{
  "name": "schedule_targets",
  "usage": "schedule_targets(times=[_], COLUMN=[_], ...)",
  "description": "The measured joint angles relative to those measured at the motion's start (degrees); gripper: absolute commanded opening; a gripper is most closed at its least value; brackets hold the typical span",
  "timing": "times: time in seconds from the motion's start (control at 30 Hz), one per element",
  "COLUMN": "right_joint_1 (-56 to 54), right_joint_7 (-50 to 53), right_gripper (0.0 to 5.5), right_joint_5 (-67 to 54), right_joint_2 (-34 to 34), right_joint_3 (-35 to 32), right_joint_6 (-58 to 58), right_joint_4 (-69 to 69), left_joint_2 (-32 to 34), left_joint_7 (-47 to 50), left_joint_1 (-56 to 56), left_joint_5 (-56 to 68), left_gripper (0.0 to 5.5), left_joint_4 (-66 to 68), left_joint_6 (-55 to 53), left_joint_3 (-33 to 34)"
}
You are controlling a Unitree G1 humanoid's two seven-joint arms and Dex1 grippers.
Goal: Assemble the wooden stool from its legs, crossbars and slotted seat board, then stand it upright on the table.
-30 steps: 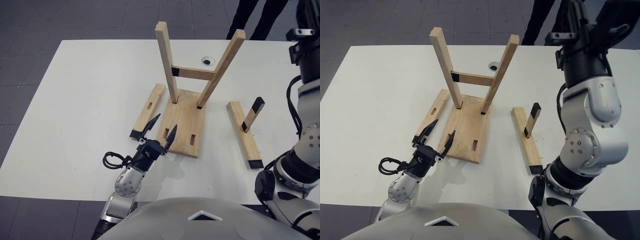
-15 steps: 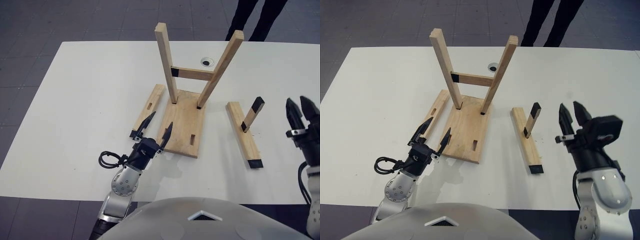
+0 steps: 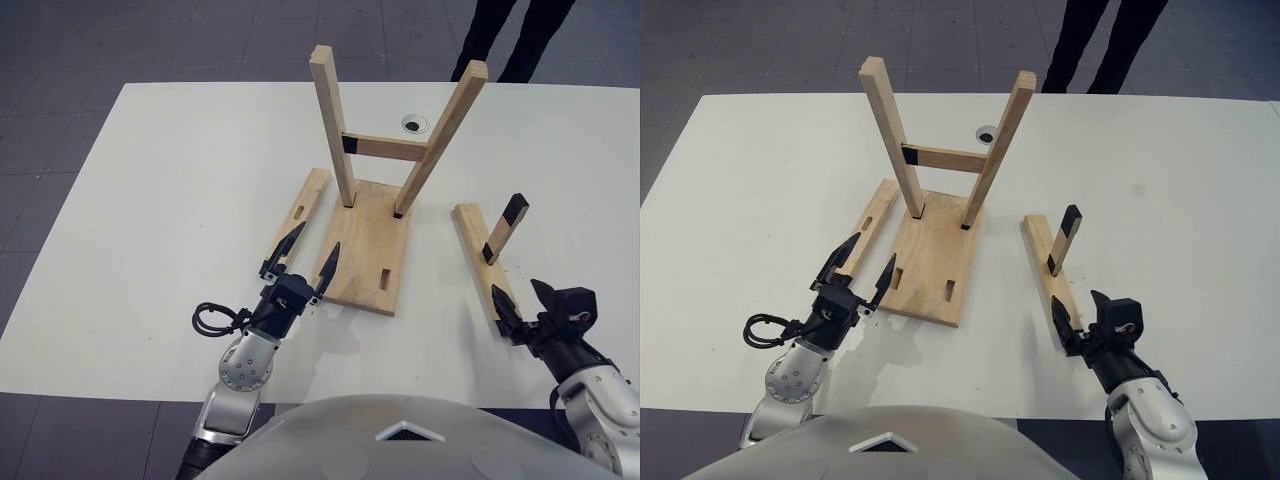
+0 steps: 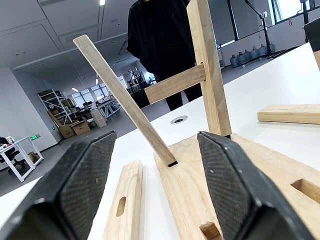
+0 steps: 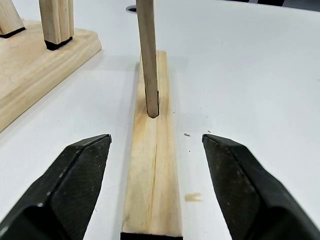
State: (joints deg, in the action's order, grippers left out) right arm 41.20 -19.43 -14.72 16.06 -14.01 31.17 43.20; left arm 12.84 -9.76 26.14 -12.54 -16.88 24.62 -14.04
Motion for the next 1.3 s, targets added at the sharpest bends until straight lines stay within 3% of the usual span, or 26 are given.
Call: schedule_targets(times=[0.4,0.83,1.3], right_joint_1=[-3.39,-3.81,-8.60], right_joint_7=[2.64,2.87,3.59], right_gripper=[3.37,3.37,1.08], right_joint_5=[2.30,2.65,-9.71], right_joint_2=[2.28,3.14,-2.46], right_joint_3=[4.03,5.34,-1.82], right_joint_6=[8.16,9.09,16.39], right_joint_4=[-2.96,-2.52,-3.37], left_joint_2=[-0.07,-0.07,-0.06], left_joint_7=[0.00,0.00,0.00], left_joint_1=[0.02,0.20,0.38], left_joint_5=[-0.05,-0.04,-0.06], left_gripper=[3.01,3.01,3.01], left_joint_4=[0.00,0.00,0.19], left_joint_6=[-0.01,-0.02,0.03], left_joint_3=[-0.33,-0.47,-0.94])
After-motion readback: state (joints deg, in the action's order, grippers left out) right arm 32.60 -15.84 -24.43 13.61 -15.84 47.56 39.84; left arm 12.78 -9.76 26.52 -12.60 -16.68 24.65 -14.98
